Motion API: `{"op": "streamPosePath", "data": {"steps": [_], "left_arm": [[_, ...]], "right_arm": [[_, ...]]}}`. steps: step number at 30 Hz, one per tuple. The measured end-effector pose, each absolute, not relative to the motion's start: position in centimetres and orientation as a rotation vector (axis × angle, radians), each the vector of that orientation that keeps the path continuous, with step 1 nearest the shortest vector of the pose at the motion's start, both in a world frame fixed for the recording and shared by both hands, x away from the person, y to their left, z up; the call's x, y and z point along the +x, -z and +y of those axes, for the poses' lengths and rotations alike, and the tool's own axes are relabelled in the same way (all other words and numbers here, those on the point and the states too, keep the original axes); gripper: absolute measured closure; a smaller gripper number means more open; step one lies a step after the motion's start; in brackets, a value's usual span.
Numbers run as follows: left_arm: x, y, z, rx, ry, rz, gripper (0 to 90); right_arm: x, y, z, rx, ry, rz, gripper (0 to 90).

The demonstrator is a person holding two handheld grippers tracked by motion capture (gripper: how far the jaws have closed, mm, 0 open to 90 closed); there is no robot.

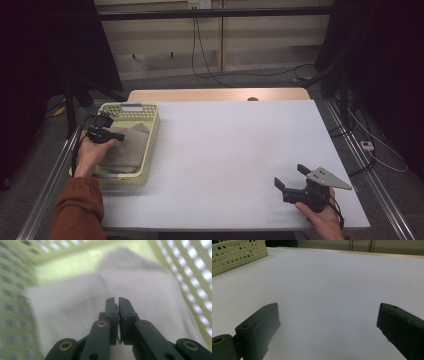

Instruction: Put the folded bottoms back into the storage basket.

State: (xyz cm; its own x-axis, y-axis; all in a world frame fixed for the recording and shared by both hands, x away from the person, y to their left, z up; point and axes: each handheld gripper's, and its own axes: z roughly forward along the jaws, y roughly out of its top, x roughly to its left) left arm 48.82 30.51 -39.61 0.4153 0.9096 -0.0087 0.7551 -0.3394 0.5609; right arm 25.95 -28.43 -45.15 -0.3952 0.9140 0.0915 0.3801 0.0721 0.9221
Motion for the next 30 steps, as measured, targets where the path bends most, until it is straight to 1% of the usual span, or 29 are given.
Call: {"op": "streamPosePath", "data": {"steps": [2,4,5,8,11,15,16,20,24,27,30], "left_arm": [[49.2,40.0,30.5,2.194,-0.494,1.448,85.8],[49.6,41.0,30.6,2.241,-0.492,1.468,85.8],[49.7,41.7,30.6,2.278,-0.443,1.479,85.9],[49.6,42.3,30.7,2.296,-0.329,1.523,90.0],[49.3,42.1,30.8,2.341,-0.218,1.522,90.0],[49.0,42.0,29.9,2.386,-0.159,1.504,90.0],[49.1,42.0,29.6,2.380,-0.164,1.504,90.0],[49.7,42.2,28.7,2.332,-0.261,1.513,90.0],[50.7,42.7,28.4,2.274,-0.344,1.470,90.0],[50.9,42.9,28.5,2.235,-0.348,1.482,90.0],[50.7,42.7,28.6,2.272,-0.338,1.484,90.0]], "right_arm": [[25.9,45.1,-28.4,1.284,-1.311,1.823,4.0],[25.9,45.1,-28.4,1.285,-1.312,1.825,4.0],[25.9,45.1,-28.4,1.284,-1.313,1.825,4.0],[25.9,45.1,-28.4,1.284,-1.315,1.824,4.0],[25.9,45.1,-28.4,1.286,-1.315,1.824,4.0],[25.8,45.1,-28.3,1.281,-1.313,1.824,4.0],[25.8,45.1,-28.3,1.282,-1.313,1.824,4.0],[25.9,45.1,-28.3,1.281,-1.309,1.828,4.0],[25.9,45.1,-28.3,1.281,-1.314,1.826,4.0],[25.9,45.1,-28.4,1.287,-1.315,1.824,4.0],[25.9,45.1,-28.4,1.281,-1.317,1.826,4.0]]}}
